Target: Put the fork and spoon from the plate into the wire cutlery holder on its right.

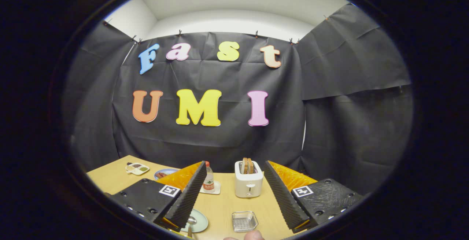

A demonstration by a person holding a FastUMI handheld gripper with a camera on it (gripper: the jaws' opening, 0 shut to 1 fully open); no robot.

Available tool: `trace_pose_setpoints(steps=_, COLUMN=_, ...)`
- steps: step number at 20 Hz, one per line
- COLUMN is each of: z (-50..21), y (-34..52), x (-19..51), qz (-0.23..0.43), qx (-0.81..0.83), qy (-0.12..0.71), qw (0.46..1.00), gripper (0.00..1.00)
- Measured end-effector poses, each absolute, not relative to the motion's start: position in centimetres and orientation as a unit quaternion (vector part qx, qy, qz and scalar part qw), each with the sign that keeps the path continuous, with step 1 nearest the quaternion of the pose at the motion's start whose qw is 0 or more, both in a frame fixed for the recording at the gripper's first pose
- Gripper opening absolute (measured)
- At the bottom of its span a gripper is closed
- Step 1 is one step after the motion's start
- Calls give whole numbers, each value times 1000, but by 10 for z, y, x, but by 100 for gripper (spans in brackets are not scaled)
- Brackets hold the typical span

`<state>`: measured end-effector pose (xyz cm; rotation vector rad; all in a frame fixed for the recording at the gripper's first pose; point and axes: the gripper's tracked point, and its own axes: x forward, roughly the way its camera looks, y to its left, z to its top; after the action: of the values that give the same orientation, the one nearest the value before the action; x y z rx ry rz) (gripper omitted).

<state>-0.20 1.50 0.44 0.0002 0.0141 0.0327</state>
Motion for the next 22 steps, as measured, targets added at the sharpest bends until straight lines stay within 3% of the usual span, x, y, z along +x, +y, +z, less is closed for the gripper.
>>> trace_pose_setpoints(steps=15, z=-22, y=58, x=-7, qz=61, qx=-3, qy=51, qw=997, gripper=95)
trace_pose_setpoints(steps=22, z=-121, y=115, x=-15, qz=127, qx=-22, qy=195, qw=972, gripper=95)
